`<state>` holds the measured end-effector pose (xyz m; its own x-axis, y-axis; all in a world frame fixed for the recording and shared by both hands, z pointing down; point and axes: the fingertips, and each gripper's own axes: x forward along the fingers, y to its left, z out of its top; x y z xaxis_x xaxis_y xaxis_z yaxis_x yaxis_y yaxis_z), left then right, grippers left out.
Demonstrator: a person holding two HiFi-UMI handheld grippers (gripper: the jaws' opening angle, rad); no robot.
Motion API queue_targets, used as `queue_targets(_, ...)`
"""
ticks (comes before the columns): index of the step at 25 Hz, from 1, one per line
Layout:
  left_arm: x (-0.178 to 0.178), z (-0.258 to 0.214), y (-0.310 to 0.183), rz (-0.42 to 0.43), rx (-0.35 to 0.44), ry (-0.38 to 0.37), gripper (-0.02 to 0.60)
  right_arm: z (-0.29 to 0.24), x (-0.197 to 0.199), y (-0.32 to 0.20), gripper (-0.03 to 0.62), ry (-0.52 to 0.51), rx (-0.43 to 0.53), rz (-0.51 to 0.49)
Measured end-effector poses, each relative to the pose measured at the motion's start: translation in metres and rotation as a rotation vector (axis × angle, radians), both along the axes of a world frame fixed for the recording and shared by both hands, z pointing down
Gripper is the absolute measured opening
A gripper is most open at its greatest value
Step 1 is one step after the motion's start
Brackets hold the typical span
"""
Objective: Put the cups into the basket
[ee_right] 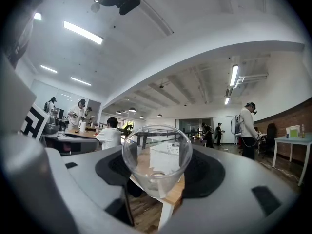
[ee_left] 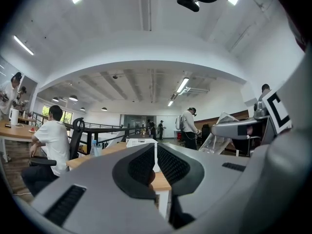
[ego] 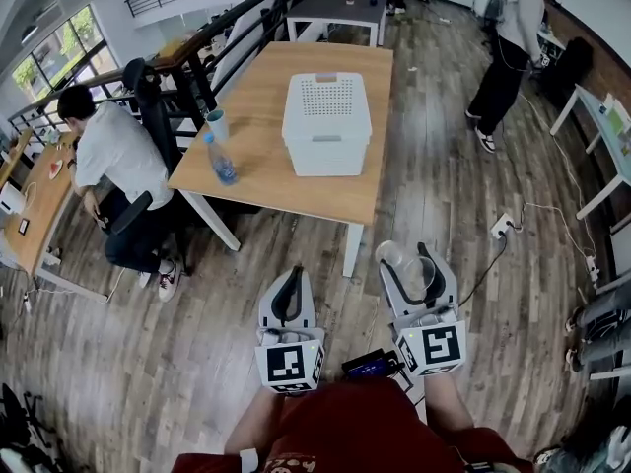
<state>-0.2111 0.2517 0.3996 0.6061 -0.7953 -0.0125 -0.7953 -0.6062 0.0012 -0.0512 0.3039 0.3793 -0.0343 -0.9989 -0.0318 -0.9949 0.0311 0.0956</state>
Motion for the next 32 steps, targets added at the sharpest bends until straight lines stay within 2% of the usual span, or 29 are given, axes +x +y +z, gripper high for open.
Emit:
queue_targets(9, 0.032, 0.007, 0.006, 0.030, -0.016, -0.016, 0.021, 0.007, 0.028, 0.012, 0.283, -0.039, 0.003, 0.010)
queue_targets(23, 0.132, 0.009, 0.033, 0.144, 0.004, -0.053, 0.021, 0.026, 0.122, 0.053, 0.282, -0.094, -0.011, 0.110)
queue_targets(26, 0.145, 0.013, 0.038, 0.165, 0.009, -0.073, 0.021, 0.031, 0.133, 0.056, 0.282, -0.113, -0.015, 0.125)
queue_targets(32, 0.170, 0.023, 0.031, 0.198, -0.014, -0.061, 0.021, 0.037, 0.153, 0.056, 0.282, -0.137, -0.012, 0.157)
